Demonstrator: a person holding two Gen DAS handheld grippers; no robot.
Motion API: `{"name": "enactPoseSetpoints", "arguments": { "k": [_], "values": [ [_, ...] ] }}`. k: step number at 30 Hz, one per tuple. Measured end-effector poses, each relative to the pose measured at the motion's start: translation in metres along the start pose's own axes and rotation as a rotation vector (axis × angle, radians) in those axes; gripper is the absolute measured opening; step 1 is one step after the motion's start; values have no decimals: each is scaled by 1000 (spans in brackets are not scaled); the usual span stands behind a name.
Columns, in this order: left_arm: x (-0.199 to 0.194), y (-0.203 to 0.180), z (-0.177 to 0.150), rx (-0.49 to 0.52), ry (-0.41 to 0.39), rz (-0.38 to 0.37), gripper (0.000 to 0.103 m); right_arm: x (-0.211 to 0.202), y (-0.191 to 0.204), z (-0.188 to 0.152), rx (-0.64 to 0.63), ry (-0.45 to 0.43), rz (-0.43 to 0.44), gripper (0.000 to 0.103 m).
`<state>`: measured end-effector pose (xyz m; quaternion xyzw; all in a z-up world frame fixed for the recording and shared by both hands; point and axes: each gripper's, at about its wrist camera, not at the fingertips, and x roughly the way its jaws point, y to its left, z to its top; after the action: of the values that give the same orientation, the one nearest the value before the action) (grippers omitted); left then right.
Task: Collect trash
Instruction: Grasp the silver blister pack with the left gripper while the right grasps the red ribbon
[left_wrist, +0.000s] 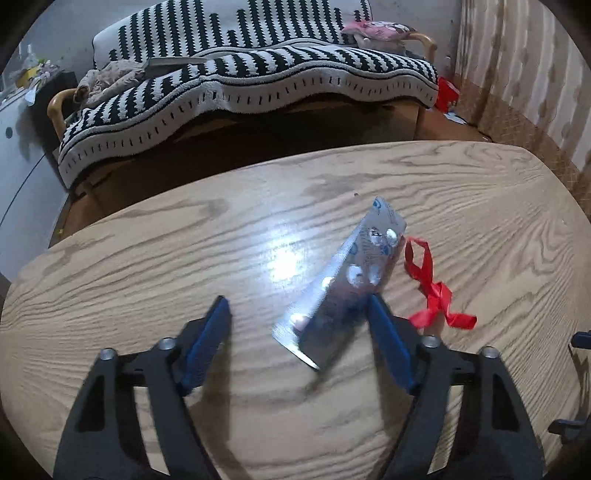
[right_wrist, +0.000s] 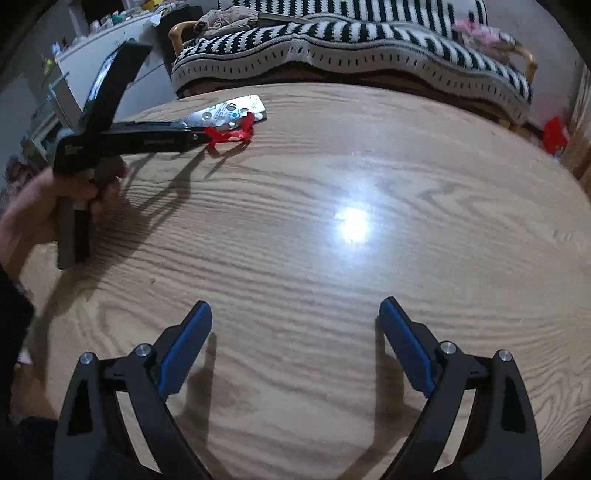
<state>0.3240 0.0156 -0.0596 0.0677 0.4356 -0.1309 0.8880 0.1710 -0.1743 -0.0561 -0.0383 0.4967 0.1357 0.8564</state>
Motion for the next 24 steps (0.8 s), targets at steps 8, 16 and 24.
{"name": "enactPoseSetpoints", "arguments": {
  "k": [8, 16, 24],
  "values": [
    [-17, 4, -16, -4, -18, -2, 29, 37, 34, 36, -82, -44, -35, 93],
    [-61, 39, -69, -110, 6, 47, 28, 81, 59, 101, -81, -78, -33, 92],
    [-99, 51, -92, -181, 11, 115, 28, 97, 56, 143, -38, -97, -57, 40]
  ]
}}
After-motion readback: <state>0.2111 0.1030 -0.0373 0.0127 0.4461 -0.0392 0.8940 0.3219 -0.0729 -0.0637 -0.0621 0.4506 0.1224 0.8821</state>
